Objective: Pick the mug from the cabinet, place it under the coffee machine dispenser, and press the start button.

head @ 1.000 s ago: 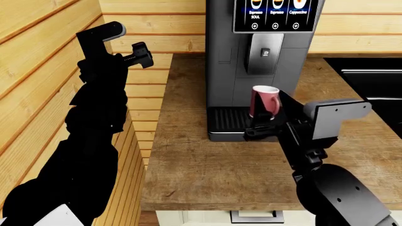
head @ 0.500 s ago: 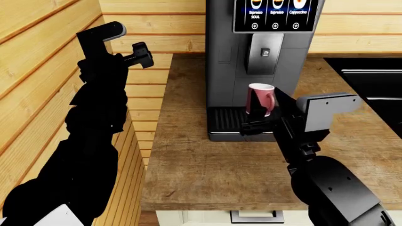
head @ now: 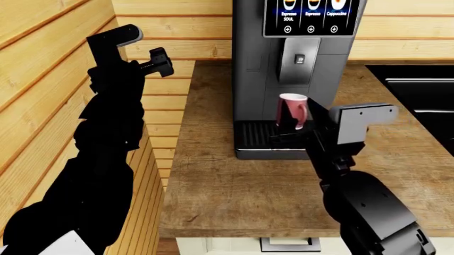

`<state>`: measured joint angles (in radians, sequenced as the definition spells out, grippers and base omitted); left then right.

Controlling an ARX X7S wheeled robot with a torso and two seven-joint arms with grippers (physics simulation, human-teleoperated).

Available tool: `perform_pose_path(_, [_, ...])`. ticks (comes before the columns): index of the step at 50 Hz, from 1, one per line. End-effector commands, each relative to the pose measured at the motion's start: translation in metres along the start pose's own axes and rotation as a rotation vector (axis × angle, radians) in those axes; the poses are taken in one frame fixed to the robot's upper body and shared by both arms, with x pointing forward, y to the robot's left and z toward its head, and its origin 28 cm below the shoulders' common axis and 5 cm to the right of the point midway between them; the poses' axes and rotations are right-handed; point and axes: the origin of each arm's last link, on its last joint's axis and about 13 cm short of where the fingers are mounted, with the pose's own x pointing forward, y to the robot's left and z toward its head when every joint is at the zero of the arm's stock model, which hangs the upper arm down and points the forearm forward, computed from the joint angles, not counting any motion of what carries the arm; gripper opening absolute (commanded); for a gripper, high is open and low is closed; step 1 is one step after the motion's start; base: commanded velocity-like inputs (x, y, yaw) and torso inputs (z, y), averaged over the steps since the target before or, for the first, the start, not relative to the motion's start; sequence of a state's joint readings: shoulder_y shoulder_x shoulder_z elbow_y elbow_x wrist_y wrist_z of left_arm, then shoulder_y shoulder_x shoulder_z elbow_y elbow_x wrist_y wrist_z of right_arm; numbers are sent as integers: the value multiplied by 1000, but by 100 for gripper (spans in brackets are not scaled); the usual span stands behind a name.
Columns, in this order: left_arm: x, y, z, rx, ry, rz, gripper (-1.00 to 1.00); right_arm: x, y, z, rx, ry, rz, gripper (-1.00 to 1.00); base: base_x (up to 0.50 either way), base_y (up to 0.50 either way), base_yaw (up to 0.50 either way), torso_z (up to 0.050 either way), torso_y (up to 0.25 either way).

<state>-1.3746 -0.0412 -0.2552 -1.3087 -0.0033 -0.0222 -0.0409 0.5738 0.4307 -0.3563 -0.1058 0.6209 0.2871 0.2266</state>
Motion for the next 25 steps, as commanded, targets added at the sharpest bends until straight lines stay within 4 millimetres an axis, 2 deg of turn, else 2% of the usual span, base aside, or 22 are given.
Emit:
perform_pose_path(1, [0,0,0,2,-1,-1,100,8,1,0,-30,-7,2,-100,0,0,0,0,0])
perform_pose_path(25, [0,0,0,6,-1,-3,100,16,-3,-9,-47,-5,-39,-100,0,0,0,0,0])
